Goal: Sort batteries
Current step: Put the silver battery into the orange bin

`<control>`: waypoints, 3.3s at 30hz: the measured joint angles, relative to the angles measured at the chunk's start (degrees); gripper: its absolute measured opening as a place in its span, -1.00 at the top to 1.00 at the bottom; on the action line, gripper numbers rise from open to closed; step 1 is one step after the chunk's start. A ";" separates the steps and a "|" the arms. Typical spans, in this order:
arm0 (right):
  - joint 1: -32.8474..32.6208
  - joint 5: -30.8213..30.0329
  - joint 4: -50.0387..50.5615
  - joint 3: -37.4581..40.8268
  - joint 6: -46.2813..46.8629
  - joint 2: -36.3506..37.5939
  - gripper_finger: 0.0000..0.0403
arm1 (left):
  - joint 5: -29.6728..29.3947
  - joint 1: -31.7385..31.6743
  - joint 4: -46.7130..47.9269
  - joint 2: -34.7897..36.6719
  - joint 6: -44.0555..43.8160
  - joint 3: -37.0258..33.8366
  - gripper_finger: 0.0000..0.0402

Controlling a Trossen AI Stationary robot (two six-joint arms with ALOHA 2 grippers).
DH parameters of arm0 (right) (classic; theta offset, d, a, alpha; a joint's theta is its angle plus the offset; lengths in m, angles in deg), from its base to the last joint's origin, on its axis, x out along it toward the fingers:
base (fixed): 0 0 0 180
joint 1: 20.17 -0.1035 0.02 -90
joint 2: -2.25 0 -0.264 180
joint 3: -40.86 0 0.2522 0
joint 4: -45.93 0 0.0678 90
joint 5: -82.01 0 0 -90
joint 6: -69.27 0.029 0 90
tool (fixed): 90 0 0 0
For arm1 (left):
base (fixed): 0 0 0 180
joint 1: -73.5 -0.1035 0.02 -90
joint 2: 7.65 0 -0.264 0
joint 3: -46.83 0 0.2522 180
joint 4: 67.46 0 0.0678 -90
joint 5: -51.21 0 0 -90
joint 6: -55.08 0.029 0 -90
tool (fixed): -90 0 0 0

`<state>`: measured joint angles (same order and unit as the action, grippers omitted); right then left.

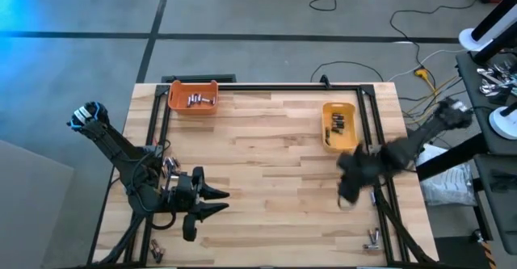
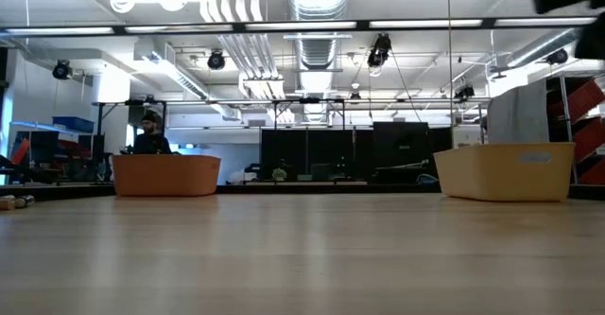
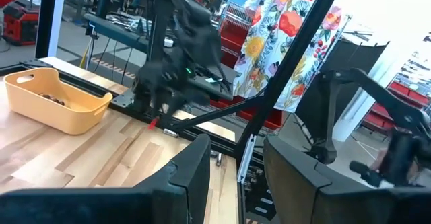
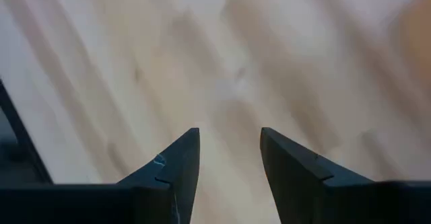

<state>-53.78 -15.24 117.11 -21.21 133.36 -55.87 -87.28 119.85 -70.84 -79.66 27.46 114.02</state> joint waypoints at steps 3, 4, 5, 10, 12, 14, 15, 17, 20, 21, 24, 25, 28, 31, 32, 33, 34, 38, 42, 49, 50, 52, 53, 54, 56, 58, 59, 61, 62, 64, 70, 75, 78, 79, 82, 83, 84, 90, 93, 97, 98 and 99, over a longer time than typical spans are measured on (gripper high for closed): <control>-6.73 3.94 0.33 0.00 2.74 -6.96 0.33 | 0.04 0.00 0.00 0.00 -0.05 0.00 0.41; -7.79 6.50 0.44 0.00 2.89 -9.44 0.34 | 0.26 0.04 0.00 -0.04 -0.11 0.00 0.41; -8.24 9.28 0.68 0.00 3.04 -11.88 0.35 | 0.63 0.04 -0.18 -0.19 -0.31 0.00 0.41; -7.32 22.72 1.32 0.00 -2.02 -23.91 0.27 | 1.21 0.05 -1.05 -2.29 -0.93 0.00 0.41; -6.99 26.33 2.89 0.00 -7.22 -28.30 0.17 | 1.22 0.07 -1.92 -3.45 -1.93 0.00 0.41; -6.75 29.19 6.21 0.00 -13.87 -32.16 0.05 | 1.32 0.11 -3.10 -4.67 -2.74 0.00 0.41; -6.71 29.77 7.76 0.00 -16.95 -33.91 -0.01 | 1.82 0.11 -3.89 -5.25 -3.18 0.00 0.41; -6.48 30.01 11.38 0.03 -22.07 -36.93 -0.13 | 3.37 0.11 -5.80 -6.48 -4.05 0.00 0.41; -5.82 30.14 13.49 0.26 -27.99 -39.83 -0.30 | 4.97 0.22 -8.51 -8.48 -4.68 0.00 0.41; -5.60 30.10 13.36 0.43 -29.20 -40.41 -0.36 | 5.56 0.22 -9.19 -9.10 -4.72 0.00 0.41; -5.01 29.97 11.84 1.06 -31.86 -41.33 -0.49 | 5.73 0.35 -11.35 -10.75 -4.82 0.00 0.41; -4.98 29.95 11.57 1.54 -32.52 -41.40 -0.52 | 5.74 0.35 -11.82 -11.15 -4.89 0.00 0.41; -4.97 30.01 11.58 3.80 -33.53 -41.37 -0.57 | 5.73 0.33 -12.50 -12.21 -5.72 0.00 0.41; -4.86 31.84 9.67 5.97 -33.80 -40.82 -0.57 | 5.72 0.33 -12.96 -12.70 -5.94 0.00 0.41; -4.84 32.41 8.92 6.48 -34.18 -40.70 -0.57 | 5.72 0.33 -13.00 -12.70 -5.94 0.01 0.41; -4.84 32.74 8.47 6.77 -34.46 -40.64 -0.56 | 5.72 0.33 -13.02 -12.70 -5.96 0.00 0.41; -4.84 32.74 8.11 6.95 -34.55 -40.56 -0.55 | 5.70 0.33 -13.10 -12.70 -5.96 0.00 0.41; -4.86 32.09 6.75 7.10 -34.80 -40.57 -0.51 | 5.66 0.33 -13.33 -12.70 -5.96 0.00 0.41; -4.89 32.42 6.54 7.15 -35.41 -40.87 -0.49 | 5.61 0.33 -13.33 -12.70 -5.96 0.00 0.41; -4.91 32.57 5.25 7.13 -34.87 -40.84 -0.45 | 5.57 0.33 -13.33 -12.70 -5.96 0.01 0.41; -4.91 32.74 5.18 7.00 -34.83 -40.91 -0.43 | 5.57 0.33 -13.33 -12.70 -5.96 0.00 0.41; -4.97 32.79 5.03 6.74 -34.73 -40.91 -0.36 | 5.57 0.33 -13.31 -12.70 -5.96 0.00 0.41; -4.98 32.83 4.94 6.67 -34.67 -40.91 -0.31 | 5.57 0.33 -13.31 -12.70 -5.96 0.00 0.41; -5.00 32.92 4.85 6.63 -34.49 -40.91 -0.25 | 5.57 0.33 -13.31 -12.70 -5.96 0.00 0.41; -5.00 32.99 4.83 6.59 -34.00 -40.91 -0.15 | 5.57 0.33 -13.31 -12.70 -5.96 0.00 0.41; -4.98 33.00 4.81 6.58 -33.59 -40.91 -0.07 | 5.57 0.33 -13.30 -12.70 -5.96 0.00 0.41; -4.98 32.99 4.79 6.58 -33.33 -40.91 -0.07 | 5.57 0.33 -13.29 -12.70 -5.96 0.00 0.41; -4.98 32.98 4.71 6.58 -32.68 -40.91 -0.07 | 5.57 0.33 -13.29 -12.70 -5.96 0.00 0.41; -4.98 32.98 4.67 6.58 -32.38 -40.91 -0.07 | 5.57 0.33 -13.29 -12.70 -5.94 0.00 0.41; -4.98 32.98 4.58 6.58 -32.04 -40.91 -0.08 | 5.57 0.33 -13.29 -12.70 -5.90 0.02 0.41; -5.02 32.77 4.73 6.03 -30.96 -41.01 -0.16 | 5.57 0.33 -13.29 -12.68 -5.83 0.00 0.41; -5.02 32.75 4.86 5.88 -30.74 -41.02 -0.08 | 5.57 0.33 -13.27 -12.66 -5.90 0.01 0.41; -5.02 32.73 4.97 5.84 -30.63 -41.02 -0.08 | 5.60 0.35 -13.27 -12.66 -5.90 0.00 0.41; -5.02 32.73 5.07 5.83 -30.61 -41.01 -0.08 | 5.60 0.40 -13.29 -12.63 -5.92 0.00 0.41; -5.02 32.43 5.47 5.76 -30.46 -40.42 -0.08 | 6.65 0.48 -13.27 -12.59 -5.94 0.00 0.41; -5.05 32.25 5.73 5.55 -30.42 -40.04 -0.08 | 7.56 0.48 -13.27 -12.59 -6.01 0.00 0.41; -5.06 32.14 6.02 5.09 -30.42 -39.55 -0.08 | 8.01 0.48 -13.23 -12.59 -6.11 0.00 0.41; -5.00 31.64 7.61 0.29 -29.54 -34.79 -0.08 | 10.27 0.48 -11.36 -12.57 -4.95 -1.70 0.41; -5.01 29.52 8.14 -3.93 -28.55 -32.42 -0.08 | 10.31 0.36 -15.16 -12.57 -8.08 -6.41 0.41; -5.02 19.52 7.93 -12.09 -27.96 -30.31 -0.08 | 10.06 -1.00 -30.29 -13.89 -15.09 -16.82 0.41; -5.02 15.98 7.79 -14.40 -28.14 -30.05 -0.08 | 9.63 -1.51 -34.30 -14.75 -17.09 -19.31 0.41; -5.00 12.05 7.74 -16.62 -28.38 -29.96 -0.08 | 8.53 -2.07 -38.48 -15.87 -18.90 -21.38 0.41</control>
<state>-58.78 -3.18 124.86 -37.83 104.98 -85.83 -78.76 117.78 -109.32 -95.53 8.56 92.64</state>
